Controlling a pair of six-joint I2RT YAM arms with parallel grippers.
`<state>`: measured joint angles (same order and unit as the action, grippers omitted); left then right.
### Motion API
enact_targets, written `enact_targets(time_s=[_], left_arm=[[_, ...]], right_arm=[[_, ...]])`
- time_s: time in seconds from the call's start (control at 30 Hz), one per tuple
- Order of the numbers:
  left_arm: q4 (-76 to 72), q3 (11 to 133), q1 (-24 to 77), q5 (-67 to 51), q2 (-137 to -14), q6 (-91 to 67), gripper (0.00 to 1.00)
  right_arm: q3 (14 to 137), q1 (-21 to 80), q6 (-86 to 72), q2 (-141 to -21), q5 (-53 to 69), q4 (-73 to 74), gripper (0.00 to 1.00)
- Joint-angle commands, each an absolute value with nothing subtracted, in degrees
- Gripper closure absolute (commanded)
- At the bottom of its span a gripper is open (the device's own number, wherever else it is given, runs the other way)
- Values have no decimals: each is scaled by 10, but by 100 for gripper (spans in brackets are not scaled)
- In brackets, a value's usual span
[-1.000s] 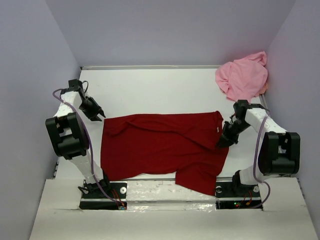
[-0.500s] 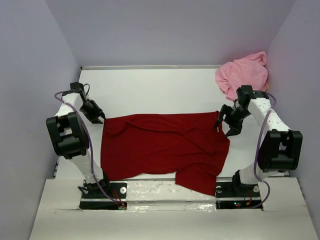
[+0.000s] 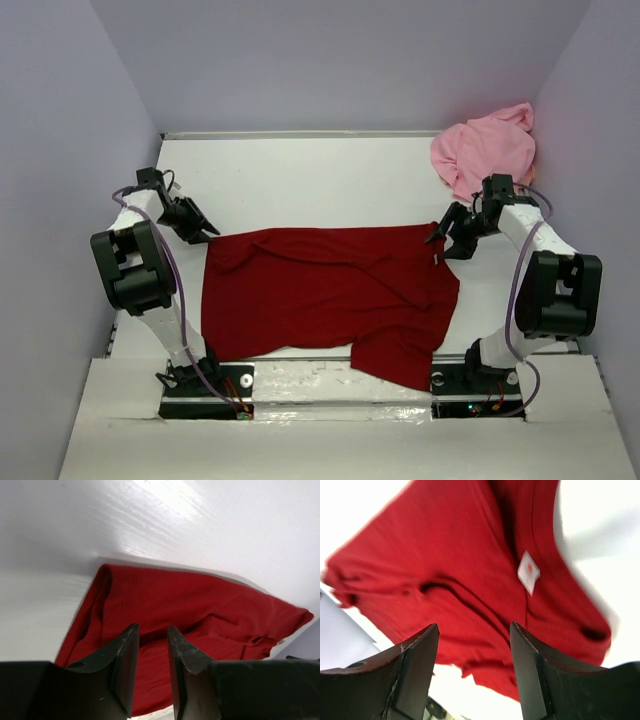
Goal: Fold and stack the t-shirts
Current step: Fold the flattened tshirt in 1/3 of the way
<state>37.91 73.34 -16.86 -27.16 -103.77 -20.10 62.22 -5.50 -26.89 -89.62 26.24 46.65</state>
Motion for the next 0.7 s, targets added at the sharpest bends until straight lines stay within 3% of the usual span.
enact_targets(time_s=[0.0,0.67], left_arm=[[329,714,-191,-366,-1031,-191,61],[384,674,-217,-298,-1000,-173,61]], right_arm=[[614,-81,-294,-895,321,331,36],[664,-91,-274,-977,327,286,39]])
